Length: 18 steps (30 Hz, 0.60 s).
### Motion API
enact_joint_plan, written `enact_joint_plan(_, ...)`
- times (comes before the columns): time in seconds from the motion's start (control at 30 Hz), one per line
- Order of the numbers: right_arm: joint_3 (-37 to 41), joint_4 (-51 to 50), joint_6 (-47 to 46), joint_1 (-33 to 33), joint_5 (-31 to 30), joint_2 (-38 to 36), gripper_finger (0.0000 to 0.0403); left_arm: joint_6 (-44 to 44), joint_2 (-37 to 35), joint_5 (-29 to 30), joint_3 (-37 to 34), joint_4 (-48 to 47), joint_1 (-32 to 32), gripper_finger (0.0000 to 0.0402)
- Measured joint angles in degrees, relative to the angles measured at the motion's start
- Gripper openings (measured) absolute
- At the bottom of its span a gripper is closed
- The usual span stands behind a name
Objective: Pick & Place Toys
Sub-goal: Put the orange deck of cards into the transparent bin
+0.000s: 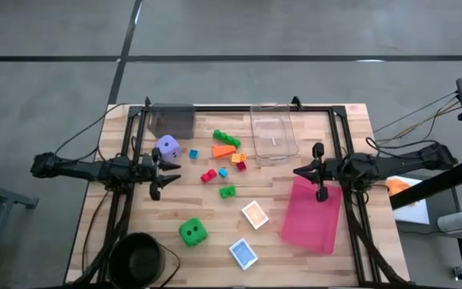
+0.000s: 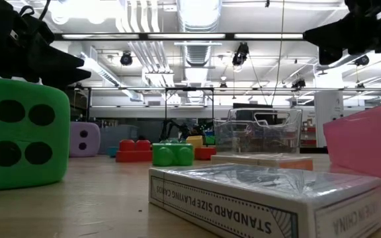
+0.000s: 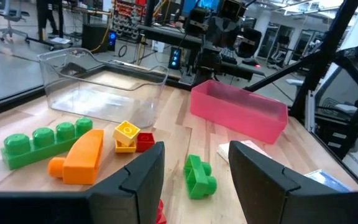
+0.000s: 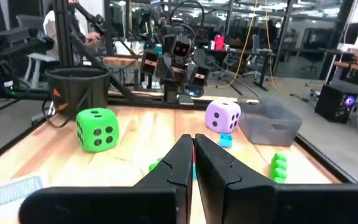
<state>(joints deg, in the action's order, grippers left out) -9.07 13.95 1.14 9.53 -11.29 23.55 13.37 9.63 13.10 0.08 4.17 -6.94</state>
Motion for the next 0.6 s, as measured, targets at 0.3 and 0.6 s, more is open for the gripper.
enact_joint_plan(0.3, -5.5, -3.3, -6.5, -0.1, -1.3, 10.1, 0.0073, 1.7, 0.0, 5.4, 0.0, -0.7, 0.0, 0.0184)
enact_joint_plan(0.6, -15.8, -8.0, -9.8, -0.1, -2.0, 26.9, 0.0309, 1.9, 0.0, 5.3, 0.0, -0.8, 0.0, 0.0273)
